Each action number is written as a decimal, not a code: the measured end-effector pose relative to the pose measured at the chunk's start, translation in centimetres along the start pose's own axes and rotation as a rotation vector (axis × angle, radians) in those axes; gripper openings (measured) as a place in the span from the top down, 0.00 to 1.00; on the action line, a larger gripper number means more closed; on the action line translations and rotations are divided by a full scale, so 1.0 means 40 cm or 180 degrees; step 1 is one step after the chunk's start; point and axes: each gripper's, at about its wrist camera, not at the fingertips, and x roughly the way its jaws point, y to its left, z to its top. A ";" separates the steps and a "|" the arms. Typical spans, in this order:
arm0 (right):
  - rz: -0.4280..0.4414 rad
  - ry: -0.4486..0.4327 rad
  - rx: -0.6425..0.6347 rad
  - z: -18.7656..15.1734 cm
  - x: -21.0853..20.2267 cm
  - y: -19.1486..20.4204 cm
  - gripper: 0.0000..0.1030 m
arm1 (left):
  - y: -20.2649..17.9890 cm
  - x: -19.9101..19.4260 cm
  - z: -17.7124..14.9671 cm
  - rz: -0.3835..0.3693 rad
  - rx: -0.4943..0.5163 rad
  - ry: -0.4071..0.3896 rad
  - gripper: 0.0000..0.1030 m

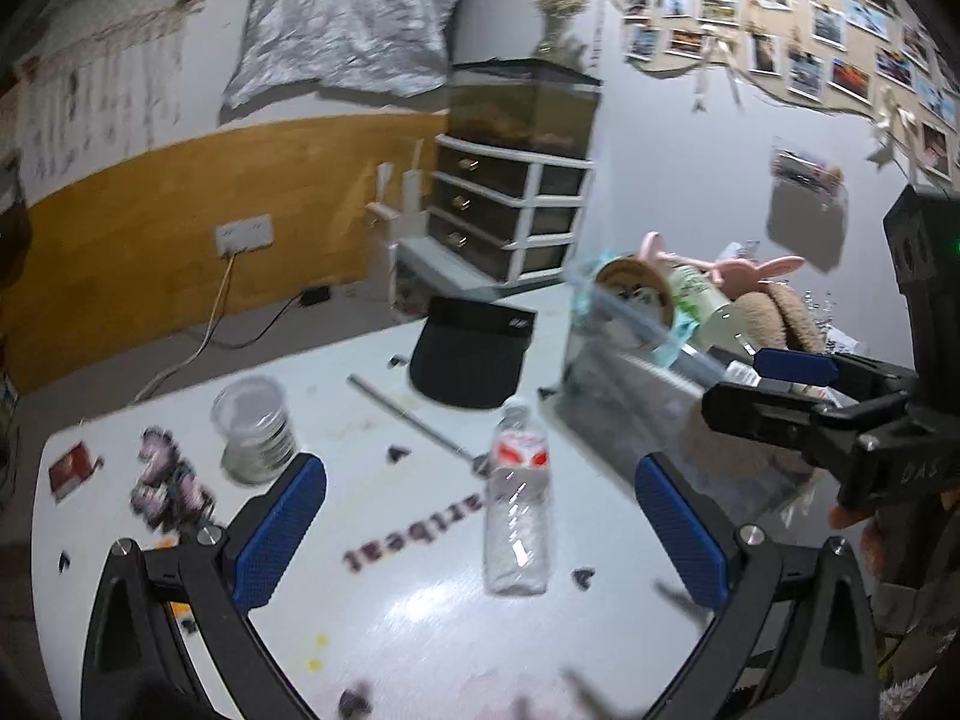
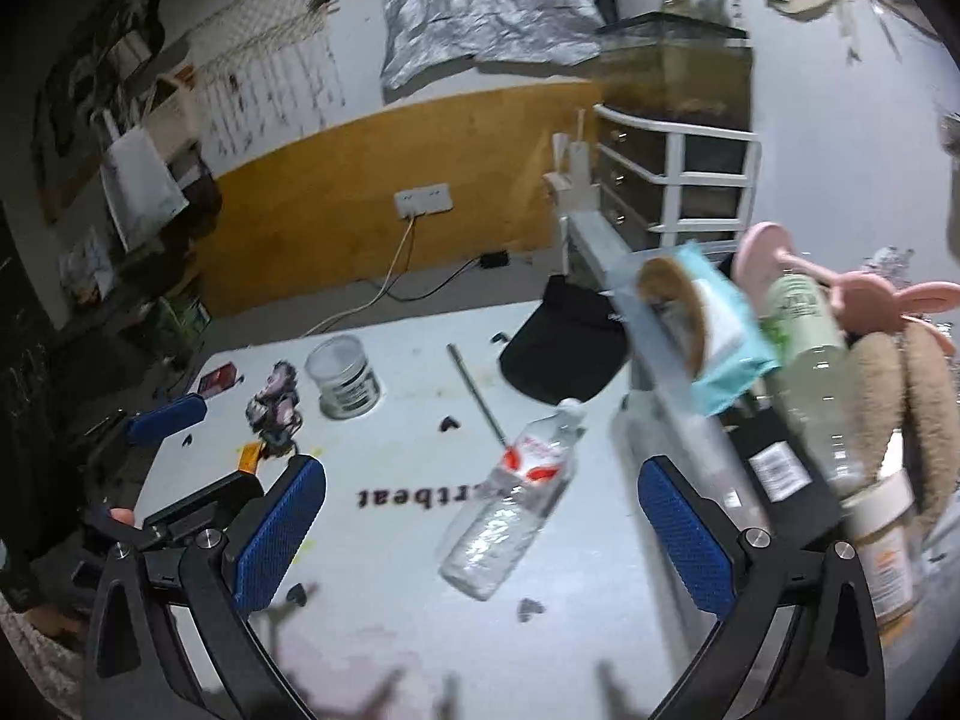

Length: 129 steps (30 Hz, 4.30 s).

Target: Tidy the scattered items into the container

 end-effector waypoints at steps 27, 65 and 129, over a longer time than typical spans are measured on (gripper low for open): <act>0.0110 0.0817 -0.0204 -0.150 0.284 0.228 0.00 | 0.405 0.030 -0.233 0.0726 -0.0880 0.0541 0.00; 0.0266 0.1885 0.0267 -0.241 0.535 0.167 0.46 | 0.579 0.622 0.091 0.0208 -0.0736 0.0841 0.00; 0.1430 0.2003 0.2463 -0.445 0.373 -0.004 0.13 | 0.076 0.193 -0.395 -0.0322 0.0598 0.0850 0.12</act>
